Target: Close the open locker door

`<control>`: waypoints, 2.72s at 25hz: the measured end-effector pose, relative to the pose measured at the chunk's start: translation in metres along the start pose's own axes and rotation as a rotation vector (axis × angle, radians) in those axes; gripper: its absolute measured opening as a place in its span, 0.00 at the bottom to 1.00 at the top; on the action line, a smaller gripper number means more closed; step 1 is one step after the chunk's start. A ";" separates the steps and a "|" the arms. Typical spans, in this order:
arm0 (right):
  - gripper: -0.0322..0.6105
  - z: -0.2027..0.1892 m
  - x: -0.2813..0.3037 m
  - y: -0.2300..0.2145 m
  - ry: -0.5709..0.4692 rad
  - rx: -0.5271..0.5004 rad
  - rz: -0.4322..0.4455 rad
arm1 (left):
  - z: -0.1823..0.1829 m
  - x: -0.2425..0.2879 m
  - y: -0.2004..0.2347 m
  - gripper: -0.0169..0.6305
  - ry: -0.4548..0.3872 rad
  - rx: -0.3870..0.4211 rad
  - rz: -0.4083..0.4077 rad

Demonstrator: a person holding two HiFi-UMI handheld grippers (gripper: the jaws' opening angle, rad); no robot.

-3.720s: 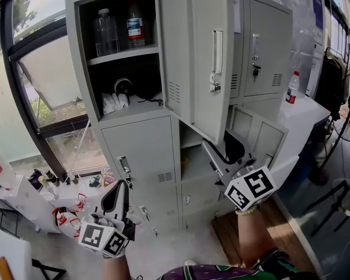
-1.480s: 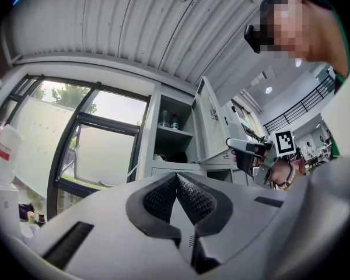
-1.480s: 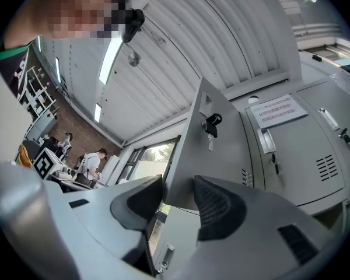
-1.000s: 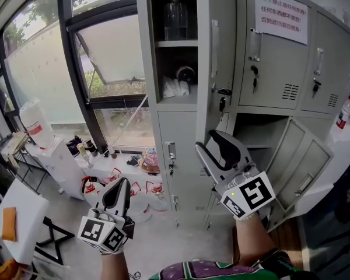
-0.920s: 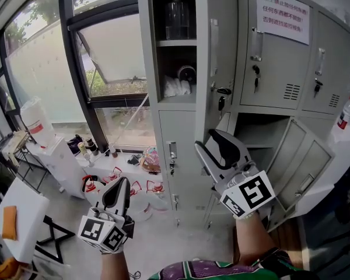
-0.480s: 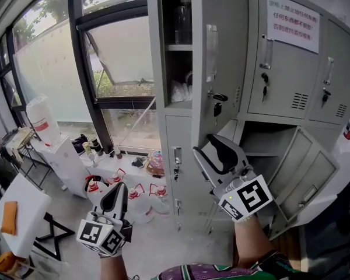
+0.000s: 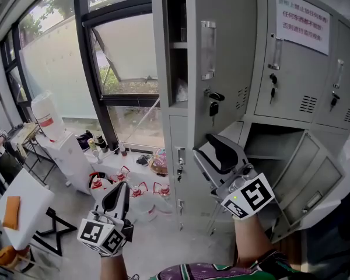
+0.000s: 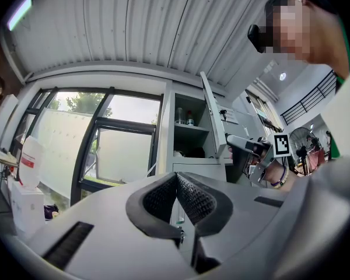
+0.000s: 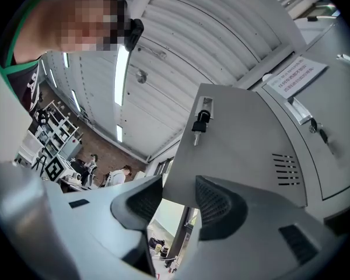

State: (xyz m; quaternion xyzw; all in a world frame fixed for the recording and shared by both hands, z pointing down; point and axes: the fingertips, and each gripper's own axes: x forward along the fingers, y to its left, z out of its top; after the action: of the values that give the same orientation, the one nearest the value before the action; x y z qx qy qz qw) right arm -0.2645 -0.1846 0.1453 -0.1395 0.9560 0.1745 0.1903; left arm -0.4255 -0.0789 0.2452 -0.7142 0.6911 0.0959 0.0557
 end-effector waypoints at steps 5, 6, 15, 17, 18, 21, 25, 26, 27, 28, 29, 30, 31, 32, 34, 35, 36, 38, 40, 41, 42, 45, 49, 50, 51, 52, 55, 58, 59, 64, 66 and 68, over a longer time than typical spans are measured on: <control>0.29 -0.007 0.005 -0.010 0.003 0.024 0.003 | 0.001 0.005 0.003 0.06 -0.007 -0.006 0.010; 0.29 -0.009 0.005 -0.012 0.011 0.016 -0.001 | 0.000 0.007 0.003 0.06 -0.006 -0.009 0.009; 0.29 -0.022 0.017 -0.028 0.046 -0.012 -0.015 | -0.004 0.021 0.006 0.06 -0.017 -0.013 0.006; 0.28 -0.025 0.020 -0.031 0.054 -0.020 -0.016 | -0.003 0.025 0.009 0.06 -0.021 -0.015 0.009; 0.28 -0.026 0.022 -0.033 0.059 -0.024 -0.018 | -0.003 0.027 0.011 0.06 -0.023 -0.015 0.010; 0.28 -0.031 0.026 -0.040 0.071 -0.029 -0.024 | -0.002 0.033 0.013 0.06 -0.026 -0.016 0.009; 0.28 -0.036 0.032 -0.046 0.081 -0.021 -0.023 | -0.001 0.041 0.015 0.06 -0.033 -0.026 0.000; 0.28 -0.037 0.034 -0.048 0.083 -0.020 -0.022 | 0.000 0.043 0.015 0.06 -0.035 -0.024 -0.003; 0.28 -0.038 0.035 -0.049 0.084 -0.020 -0.022 | 0.001 0.045 0.015 0.06 -0.038 -0.022 -0.006; 0.28 -0.040 0.036 -0.050 0.085 -0.020 -0.023 | 0.002 0.048 0.015 0.06 -0.041 -0.019 -0.008; 0.28 -0.041 0.038 -0.052 0.088 -0.022 -0.025 | 0.003 0.050 0.016 0.06 -0.044 -0.018 -0.010; 0.28 -0.043 0.039 -0.054 0.092 -0.023 -0.027 | 0.004 0.052 0.016 0.06 -0.046 -0.017 -0.012; 0.28 -0.045 0.040 -0.056 0.096 -0.026 -0.028 | 0.004 0.054 0.016 0.06 -0.048 -0.017 -0.014; 0.28 -0.047 0.042 -0.058 0.100 -0.028 -0.030 | 0.004 0.055 0.016 0.06 -0.048 -0.016 -0.015; 0.28 -0.051 0.044 -0.062 0.107 -0.029 -0.037 | 0.003 0.058 0.016 0.06 -0.045 -0.012 -0.018; 0.28 -0.053 0.044 -0.065 0.111 -0.028 -0.043 | 0.003 0.059 0.016 0.06 -0.043 -0.008 -0.020; 0.28 -0.055 0.045 -0.068 0.114 -0.024 -0.050 | 0.003 0.061 0.016 0.06 -0.043 -0.002 -0.021; 0.28 -0.058 0.046 -0.074 0.122 -0.021 -0.062 | 0.004 0.065 0.015 0.06 -0.042 0.012 -0.023; 0.28 -0.060 0.047 -0.080 0.128 -0.022 -0.071 | 0.005 0.069 0.015 0.06 -0.044 0.019 -0.029; 0.28 -0.062 0.048 -0.082 0.132 -0.023 -0.076 | 0.006 0.071 0.015 0.06 -0.046 0.019 -0.032; 0.28 -0.063 0.049 -0.084 0.137 -0.022 -0.081 | 0.006 0.072 0.015 0.06 -0.047 0.019 -0.035; 0.28 -0.068 0.051 -0.093 0.149 0.002 -0.103 | 0.006 0.075 0.015 0.06 -0.048 0.016 -0.037; 0.29 -0.076 0.052 -0.107 0.169 0.012 -0.149 | 0.005 0.078 0.015 0.06 -0.047 0.010 -0.044; 0.29 -0.077 0.052 -0.111 0.174 0.015 -0.161 | 0.005 0.078 0.015 0.06 -0.046 0.008 -0.047; 0.29 -0.079 0.050 -0.114 0.178 0.020 -0.172 | 0.005 0.078 0.014 0.06 -0.047 0.007 -0.050; 0.29 -0.079 0.049 -0.118 0.180 0.024 -0.183 | 0.006 0.079 0.014 0.06 -0.048 0.006 -0.052; 0.29 -0.079 0.046 -0.129 0.183 0.030 -0.214 | 0.007 0.080 0.014 0.06 -0.052 0.004 -0.056; 0.29 -0.080 0.044 -0.137 0.188 0.028 -0.235 | 0.005 0.083 0.012 0.06 -0.051 0.003 -0.061; 0.29 -0.081 0.043 -0.139 0.191 0.026 -0.240 | 0.004 0.083 0.011 0.06 -0.049 0.003 -0.063; 0.29 -0.084 0.041 -0.145 0.202 0.020 -0.264 | 0.001 0.083 0.010 0.06 -0.042 0.001 -0.066; 0.29 -0.083 0.040 -0.148 0.204 0.017 -0.276 | 0.002 0.082 0.010 0.06 -0.042 0.001 -0.066; 0.29 -0.084 0.040 -0.151 0.208 0.015 -0.283 | 0.001 0.081 0.009 0.06 -0.040 0.001 -0.067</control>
State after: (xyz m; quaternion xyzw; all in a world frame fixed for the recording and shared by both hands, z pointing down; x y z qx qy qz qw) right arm -0.2757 -0.3605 0.1591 -0.2884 0.9427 0.1235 0.1139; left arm -0.4326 -0.1579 0.2275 -0.7348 0.6657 0.1080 0.0729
